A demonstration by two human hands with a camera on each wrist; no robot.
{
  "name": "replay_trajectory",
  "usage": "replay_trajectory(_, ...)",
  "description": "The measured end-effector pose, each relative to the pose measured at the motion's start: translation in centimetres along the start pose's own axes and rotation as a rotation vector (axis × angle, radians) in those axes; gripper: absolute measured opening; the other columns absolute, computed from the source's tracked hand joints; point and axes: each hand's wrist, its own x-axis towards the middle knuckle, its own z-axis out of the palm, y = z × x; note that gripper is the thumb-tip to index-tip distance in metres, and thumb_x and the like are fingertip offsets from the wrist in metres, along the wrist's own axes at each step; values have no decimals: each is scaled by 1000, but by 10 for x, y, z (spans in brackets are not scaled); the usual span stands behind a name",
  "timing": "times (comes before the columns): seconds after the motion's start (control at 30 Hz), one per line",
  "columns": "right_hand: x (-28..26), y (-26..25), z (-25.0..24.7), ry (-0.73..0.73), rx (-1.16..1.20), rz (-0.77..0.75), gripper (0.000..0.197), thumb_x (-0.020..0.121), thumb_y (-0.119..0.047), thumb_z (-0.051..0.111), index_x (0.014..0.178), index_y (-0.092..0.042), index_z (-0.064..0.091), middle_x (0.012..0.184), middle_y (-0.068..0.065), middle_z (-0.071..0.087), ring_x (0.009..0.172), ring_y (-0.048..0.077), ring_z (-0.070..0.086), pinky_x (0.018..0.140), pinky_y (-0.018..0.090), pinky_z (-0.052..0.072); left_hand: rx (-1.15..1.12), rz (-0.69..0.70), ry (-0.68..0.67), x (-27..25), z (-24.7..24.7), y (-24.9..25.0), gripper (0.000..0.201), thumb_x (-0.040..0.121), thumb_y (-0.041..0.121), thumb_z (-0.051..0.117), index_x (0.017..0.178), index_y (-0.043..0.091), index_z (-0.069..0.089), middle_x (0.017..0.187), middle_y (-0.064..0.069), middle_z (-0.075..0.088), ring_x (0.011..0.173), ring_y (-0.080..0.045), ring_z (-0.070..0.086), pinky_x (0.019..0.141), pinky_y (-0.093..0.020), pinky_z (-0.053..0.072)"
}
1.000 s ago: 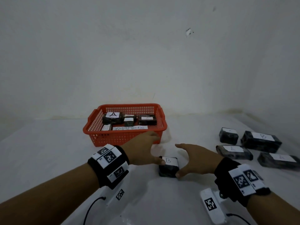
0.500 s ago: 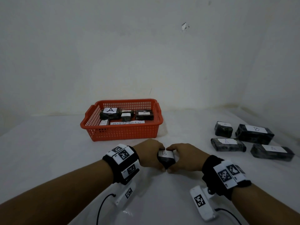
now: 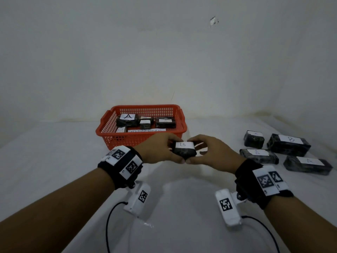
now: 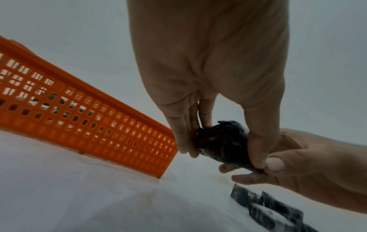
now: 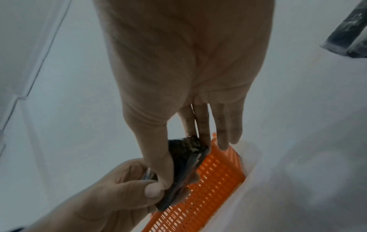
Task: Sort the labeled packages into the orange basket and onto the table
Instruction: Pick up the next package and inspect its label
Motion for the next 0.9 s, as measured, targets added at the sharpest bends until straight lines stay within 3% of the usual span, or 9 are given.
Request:
replay_trajectory(0.13, 0, -12, -1, 35, 98, -37, 59, 76, -43, 91, 129, -30, 66, 119, -16, 71, 108, -1, 67, 88, 20, 51, -190, 5, 60, -12, -12, -2, 63, 74, 28, 92, 131, 24, 66, 120, 9, 75, 110, -5, 70, 105, -34, 54)
replay_trajectory(0.27, 1, -20, 2, 54, 228, -56, 50, 79, -44, 88, 124, -31, 71, 116, -14, 76, 108, 4, 71, 97, 29, 54, -360, 3, 133, -25, -18, -5, 57, 81, 25, 87, 134, 22, 65, 124, 8, 73, 116, -6, 68, 109, -35, 51)
replay_trajectory(0.43, -2, -33, 15, 86, 504, -62, 33, 89, -27, 82, 121, -24, 73, 113, -3, 78, 105, 14, 75, 102, 36, 58, -504, 45, 197, -40, -17, -3, 36, 90, 21, 78, 125, 17, 72, 118, 2, 77, 112, -8, 72, 101, -27, 52)
replay_trajectory(0.57, -7, -38, 27, 98, 711, -74, 30, 93, -18, 76, 123, -14, 73, 120, 8, 76, 112, 21, 74, 101, 36, 60, -560, 60, 245, -51, -13, -4, 37, 91, 22, 76, 127, 16, 70, 120, 1, 76, 114, -12, 71, 106, -36, 53)
replay_trajectory(0.7, -16, -39, 37, 164, 719, -95, 28, 94, -14, 75, 122, -9, 74, 114, 7, 79, 109, 20, 75, 97, 31, 61, -607, 84, 228, -64, -5, -7, 37, 94, 17, 73, 131, 15, 68, 124, -2, 75, 118, -16, 70, 107, -36, 53)
replay_trajectory(0.9, -26, -42, 48, 161, 730, -93, 35, 90, -16, 79, 125, -13, 72, 117, 3, 78, 110, 19, 75, 100, 38, 60, -575, 78, 312, -75, 0, -12, 36, 93, 11, 73, 128, 12, 69, 119, -2, 77, 113, -13, 72, 101, -32, 56)
